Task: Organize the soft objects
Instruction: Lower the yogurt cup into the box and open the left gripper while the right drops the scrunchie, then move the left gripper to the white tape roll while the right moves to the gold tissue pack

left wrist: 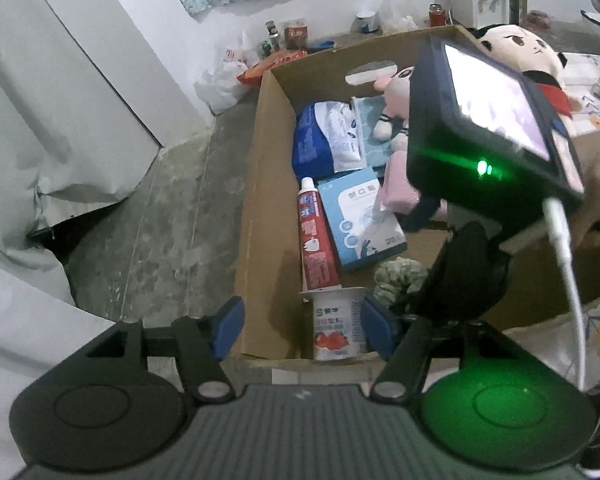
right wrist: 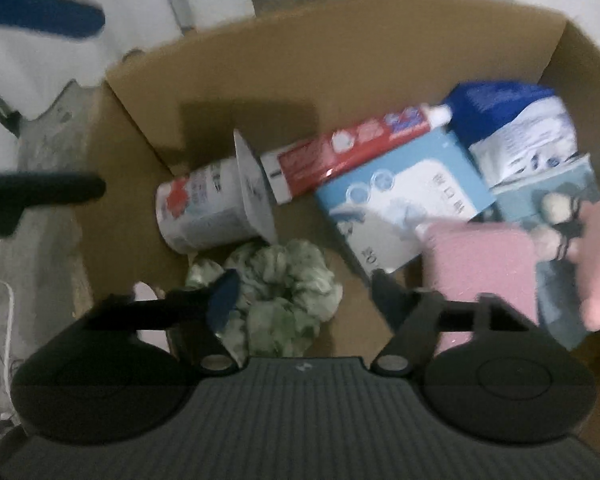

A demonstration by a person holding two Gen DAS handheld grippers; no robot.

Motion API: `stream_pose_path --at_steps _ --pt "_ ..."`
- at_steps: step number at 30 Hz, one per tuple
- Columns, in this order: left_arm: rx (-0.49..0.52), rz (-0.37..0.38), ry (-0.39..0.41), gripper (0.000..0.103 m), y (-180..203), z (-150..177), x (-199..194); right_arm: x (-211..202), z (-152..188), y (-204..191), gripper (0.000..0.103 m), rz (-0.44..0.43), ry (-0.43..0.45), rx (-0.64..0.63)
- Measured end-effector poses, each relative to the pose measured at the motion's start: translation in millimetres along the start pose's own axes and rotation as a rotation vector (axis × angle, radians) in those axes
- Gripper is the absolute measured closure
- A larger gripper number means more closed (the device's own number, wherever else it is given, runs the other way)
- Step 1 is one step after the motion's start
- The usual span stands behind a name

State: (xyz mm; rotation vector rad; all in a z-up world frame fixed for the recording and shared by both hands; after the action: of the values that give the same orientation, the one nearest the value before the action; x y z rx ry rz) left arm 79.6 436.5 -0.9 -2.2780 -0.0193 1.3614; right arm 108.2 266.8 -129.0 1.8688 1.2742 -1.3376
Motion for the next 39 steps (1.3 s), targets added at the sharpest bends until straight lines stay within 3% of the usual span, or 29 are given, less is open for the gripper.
stream_pose_path --at_steps 5,10,14,17,21,25,31,34,39 --pt "-0.020 0.010 0.050 0.036 8.1 -5.6 -18.5 -34.1 -2.4 8.5 0.021 0.026 0.067 -0.015" --pt "-0.040 0.024 0.119 0.035 26.0 -17.2 -46.7 -99.2 -9.8 44.0 0.021 -0.031 0.363 0.191" --pt "-0.037 0.032 0.201 0.033 48.1 -33.3 -75.4 -150.1 16.2 67.9 0.022 -0.027 0.510 0.214" --pt "-0.046 0.070 0.267 0.032 69.5 -47.8 -92.4 -191.1 50.1 98.1 0.022 -0.008 0.609 0.267" --pt "-0.109 0.108 0.386 0.027 103.4 -63.1 -106.5 -241.4 119.4 150.6 0.022 -0.067 0.743 0.373" --pt "-0.119 0.140 0.484 0.029 157.0 -86.5 -103.1 -274.2 216.5 217.3 0.021 0.011 0.849 0.531" --pt "-0.056 0.310 0.476 0.038 245.8 -138.1 -57.4 -282.7 330.2 319.3 0.021 0.122 0.875 0.765" --pt "-0.040 0.386 0.474 0.041 283.6 -169.2 -29.6 -268.5 348.5 347.9 0.021 0.164 0.845 0.818" --pt "-0.047 0.390 0.504 0.049 324.6 -224.7 15.0 -241.4 351.9 354.6 0.021 0.259 0.773 0.773"
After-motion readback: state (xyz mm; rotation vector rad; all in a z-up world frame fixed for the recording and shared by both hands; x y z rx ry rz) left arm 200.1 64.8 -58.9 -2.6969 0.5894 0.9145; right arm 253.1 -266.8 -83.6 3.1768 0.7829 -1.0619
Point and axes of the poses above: each gripper's, at about its wrist camera, not at the fingertips, and x roughly the way its jaws point, y to its right, z to its underside, the point moved 9 cm from there along x, roughly the way its jaws point, and after that the axes turned 13 degrees about x, right-handed, at the moved point
